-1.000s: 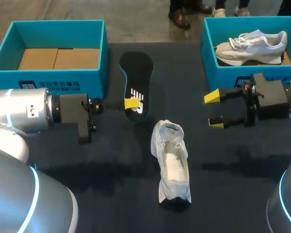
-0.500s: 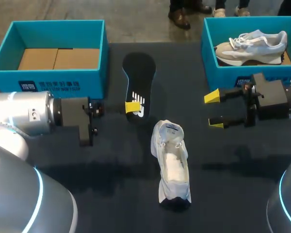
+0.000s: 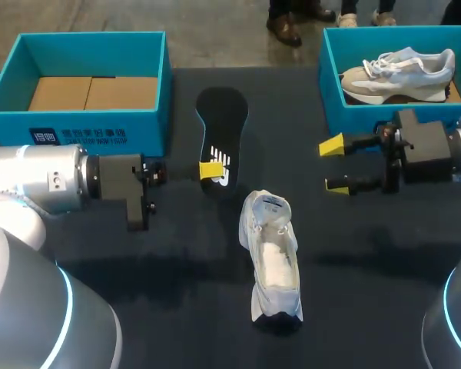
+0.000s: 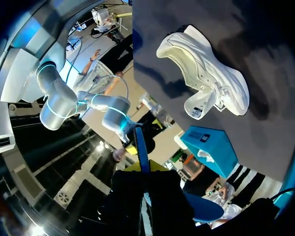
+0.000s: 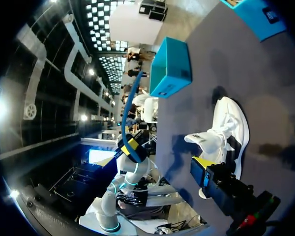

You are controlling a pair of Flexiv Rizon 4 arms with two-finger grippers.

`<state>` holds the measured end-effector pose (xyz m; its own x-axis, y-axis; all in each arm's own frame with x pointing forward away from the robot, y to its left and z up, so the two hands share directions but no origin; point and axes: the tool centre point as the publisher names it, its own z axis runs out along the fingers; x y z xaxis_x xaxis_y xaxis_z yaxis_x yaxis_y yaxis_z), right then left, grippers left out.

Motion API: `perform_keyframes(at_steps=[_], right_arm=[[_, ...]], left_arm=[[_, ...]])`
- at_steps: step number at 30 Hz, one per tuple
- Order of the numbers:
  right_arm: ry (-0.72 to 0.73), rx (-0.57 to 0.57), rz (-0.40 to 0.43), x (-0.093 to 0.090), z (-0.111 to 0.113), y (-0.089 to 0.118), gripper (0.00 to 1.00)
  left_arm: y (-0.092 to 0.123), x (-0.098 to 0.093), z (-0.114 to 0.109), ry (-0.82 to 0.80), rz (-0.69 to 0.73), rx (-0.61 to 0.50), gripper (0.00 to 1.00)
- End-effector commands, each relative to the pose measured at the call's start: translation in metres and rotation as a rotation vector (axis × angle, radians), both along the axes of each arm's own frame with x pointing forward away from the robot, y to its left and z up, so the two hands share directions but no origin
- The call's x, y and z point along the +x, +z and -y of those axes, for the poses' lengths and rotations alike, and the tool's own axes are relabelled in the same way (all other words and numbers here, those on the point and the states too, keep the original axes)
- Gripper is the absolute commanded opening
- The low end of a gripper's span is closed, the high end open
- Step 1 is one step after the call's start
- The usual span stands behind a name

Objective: Take the shoe out of the shoebox, open the shoe tongue, remove and reinsert the insole, then place the shoe into the shoebox

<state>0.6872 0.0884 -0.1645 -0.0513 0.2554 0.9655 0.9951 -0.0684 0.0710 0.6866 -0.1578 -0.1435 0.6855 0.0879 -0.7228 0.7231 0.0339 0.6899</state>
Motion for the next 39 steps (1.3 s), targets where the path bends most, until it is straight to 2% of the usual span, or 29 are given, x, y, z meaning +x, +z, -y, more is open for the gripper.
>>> perform_keyframes(at_steps=[1, 8, 13, 26, 30, 39], right_arm=[[0.014, 0.009, 0.013, 0.022, -0.019, -0.003, 1.00], [0.021, 0.020, 0.064, 0.044, -0.031, 0.000, 1.00], [0.021, 0.032, 0.086, 0.053, -0.039, 0.005, 1.00], [0.022, 0.033, 0.090, 0.054, -0.040, 0.006, 1.00], [0.024, 0.034, 0.060, 0.055, -0.051, 0.006, 1.00], [0.074, 0.055, 0.068, 0.061, -0.076, 0.011, 1.00]], left_arm=[[0.000, 0.000, 0.001, 0.001, 0.002, -0.001, 0.00], [0.000, 0.000, 0.001, 0.001, 0.002, -0.001, 0.00], [0.000, 0.000, 0.001, 0.001, 0.002, -0.001, 0.00], [0.000, 0.000, 0.001, 0.001, 0.002, -0.001, 0.00], [-0.006, -0.004, 0.008, -0.010, -0.003, -0.018, 0.00], [-0.015, -0.004, 0.019, 0.012, 0.047, -0.026, 0.00]])
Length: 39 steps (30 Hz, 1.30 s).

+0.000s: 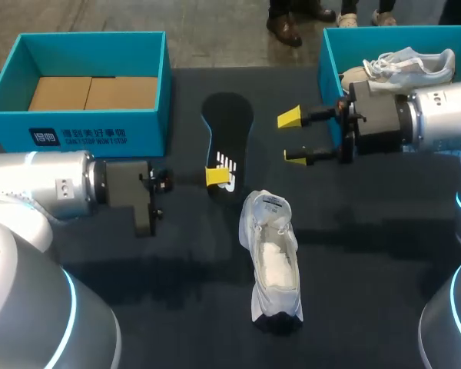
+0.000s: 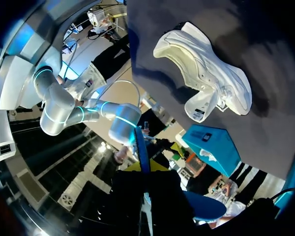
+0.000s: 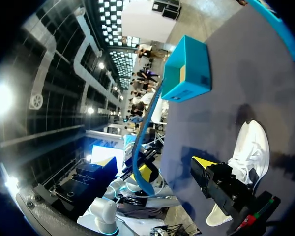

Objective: Take the shoe out of the shoebox, open the shoe tongue, remove and reinsert the insole, then place the shoe into the shoebox

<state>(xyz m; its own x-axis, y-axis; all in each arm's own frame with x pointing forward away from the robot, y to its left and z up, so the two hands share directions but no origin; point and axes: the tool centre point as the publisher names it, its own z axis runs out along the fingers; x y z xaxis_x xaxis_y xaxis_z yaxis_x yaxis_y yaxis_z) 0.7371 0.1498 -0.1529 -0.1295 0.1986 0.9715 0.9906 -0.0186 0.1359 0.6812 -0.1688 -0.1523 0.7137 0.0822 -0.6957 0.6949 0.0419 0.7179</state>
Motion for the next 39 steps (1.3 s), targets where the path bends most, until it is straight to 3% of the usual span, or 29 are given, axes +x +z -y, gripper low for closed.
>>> perform_keyframes(at_steps=[1, 17, 22, 23, 24, 39], right_arm=[[0.021, 0.001, 0.000, 0.011, -0.016, 0.000, 1.00], [0.061, 0.036, -0.042, 0.009, -0.038, -0.002, 1.00], [0.062, 0.041, -0.046, 0.008, -0.040, -0.001, 0.69], [0.062, 0.042, -0.047, 0.007, -0.040, -0.001, 0.49], [0.062, 0.043, -0.049, 0.007, -0.040, -0.001, 0.46], [0.061, 0.080, -0.075, 0.007, -0.049, -0.003, 0.39]], left_arm=[[-0.007, 0.001, 0.009, 0.010, 0.007, -0.017, 0.00], [-0.022, 0.005, 0.028, 0.012, 0.070, 0.018, 0.00], [-0.023, 0.007, 0.028, 0.017, 0.075, 0.008, 0.00], [-0.024, 0.007, 0.029, 0.019, 0.074, 0.004, 0.00], [-0.025, 0.007, 0.028, 0.020, 0.074, 0.003, 0.00], [-0.030, 0.009, 0.030, 0.045, 0.079, -0.009, 0.00]])
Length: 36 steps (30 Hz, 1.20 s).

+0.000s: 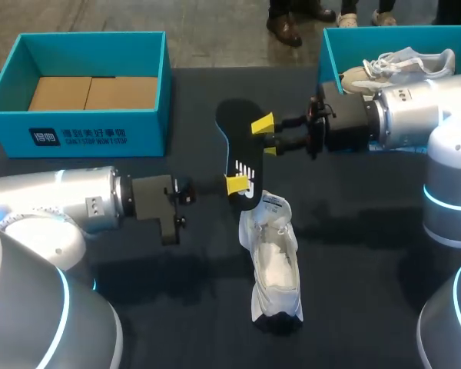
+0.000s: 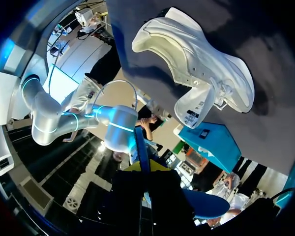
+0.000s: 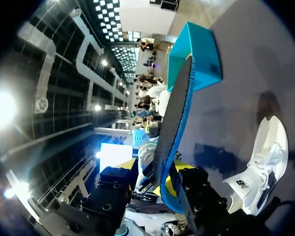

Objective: Take the shoe out of the shoebox, open the shoe tongue, remove and reinsert the insole, then place the shoe into the shoebox

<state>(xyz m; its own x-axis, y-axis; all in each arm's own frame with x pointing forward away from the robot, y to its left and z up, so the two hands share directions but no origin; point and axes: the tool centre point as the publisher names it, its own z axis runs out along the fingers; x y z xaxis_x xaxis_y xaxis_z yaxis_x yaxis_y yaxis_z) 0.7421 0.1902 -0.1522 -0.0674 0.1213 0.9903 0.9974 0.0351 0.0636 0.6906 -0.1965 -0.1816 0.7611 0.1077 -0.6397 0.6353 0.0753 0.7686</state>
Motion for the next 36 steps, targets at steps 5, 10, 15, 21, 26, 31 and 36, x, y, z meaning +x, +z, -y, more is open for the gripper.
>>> perform_keyframes(at_steps=[5, 10, 15, 21, 26, 31, 36], right_arm=[[0.005, 0.015, -0.007, 0.002, -0.011, -0.005, 0.33], [0.010, 0.026, -0.009, 0.003, -0.014, -0.006, 0.31], [0.012, 0.036, -0.012, 0.003, -0.016, -0.008, 0.19], [0.009, 0.039, -0.013, 0.003, -0.016, -0.008, 0.00], [0.002, 0.043, -0.010, 0.002, -0.016, -0.009, 0.00], [0.004, 0.048, -0.011, 0.002, -0.017, -0.012, 0.00], [0.006, 0.046, -0.016, 0.000, -0.014, -0.018, 0.00]], left_arm=[[-0.001, 0.000, 0.002, 0.003, 0.002, -0.001, 0.00], [-0.001, 0.000, 0.002, 0.003, 0.002, -0.001, 0.00], [-0.001, 0.000, 0.002, 0.003, 0.002, -0.001, 0.00], [-0.001, 0.000, 0.002, 0.003, 0.002, -0.001, 0.00], [-0.001, 0.000, 0.002, 0.003, 0.002, -0.001, 0.11], [0.003, -0.003, -0.002, 0.009, -0.013, -0.007, 1.00], [0.008, -0.007, -0.015, 0.023, -0.040, 0.028, 1.00]])
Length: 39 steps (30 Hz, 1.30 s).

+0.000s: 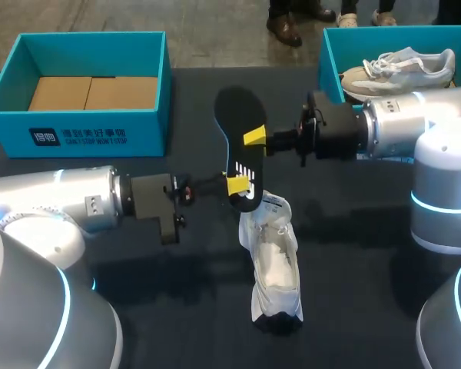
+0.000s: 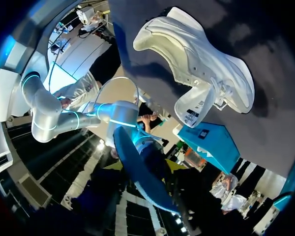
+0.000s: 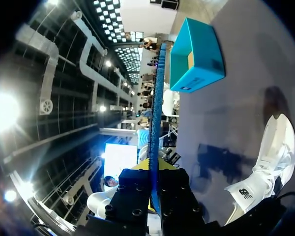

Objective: Take the shoe out of the shoebox, open the shoe tongue, remove and reinsert the insole, then place the shoe into the shoebox

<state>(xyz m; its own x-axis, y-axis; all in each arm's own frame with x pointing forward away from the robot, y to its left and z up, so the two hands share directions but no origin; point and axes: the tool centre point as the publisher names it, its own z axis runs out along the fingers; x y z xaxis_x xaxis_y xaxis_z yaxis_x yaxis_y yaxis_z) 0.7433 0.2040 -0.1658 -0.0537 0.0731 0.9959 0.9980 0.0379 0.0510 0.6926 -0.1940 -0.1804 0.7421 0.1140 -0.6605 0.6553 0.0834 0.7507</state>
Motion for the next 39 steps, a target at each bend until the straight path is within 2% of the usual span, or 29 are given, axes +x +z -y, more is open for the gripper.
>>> perform_keyframes(at_steps=[1, 5, 15, 23, 27, 39], right_arm=[[0.001, -0.003, -0.002, -0.001, 0.000, -0.005, 0.00], [0.000, -0.011, 0.003, -0.004, 0.002, -0.009, 0.00], [0.010, -0.044, 0.011, -0.007, 0.001, -0.022, 0.00], [0.001, -0.048, 0.001, -0.008, 0.000, -0.030, 0.00], [-0.022, -0.107, -0.035, -0.008, -0.001, -0.038, 0.00], [-0.022, -0.107, -0.035, -0.008, -0.001, -0.038, 0.00]], left_arm=[[0.007, -0.009, -0.016, 0.013, -0.020, 0.033, 1.00], [0.011, -0.007, -0.034, 0.030, -0.054, 0.060, 1.00], [0.019, 0.003, -0.076, 0.068, -0.199, 0.228, 1.00], [0.039, 0.018, -0.105, 0.147, -0.403, 0.345, 1.00], [0.041, 0.020, -0.106, 0.157, -0.415, 0.367, 1.00], [0.041, 0.020, -0.106, 0.157, -0.415, 0.367, 1.00]])
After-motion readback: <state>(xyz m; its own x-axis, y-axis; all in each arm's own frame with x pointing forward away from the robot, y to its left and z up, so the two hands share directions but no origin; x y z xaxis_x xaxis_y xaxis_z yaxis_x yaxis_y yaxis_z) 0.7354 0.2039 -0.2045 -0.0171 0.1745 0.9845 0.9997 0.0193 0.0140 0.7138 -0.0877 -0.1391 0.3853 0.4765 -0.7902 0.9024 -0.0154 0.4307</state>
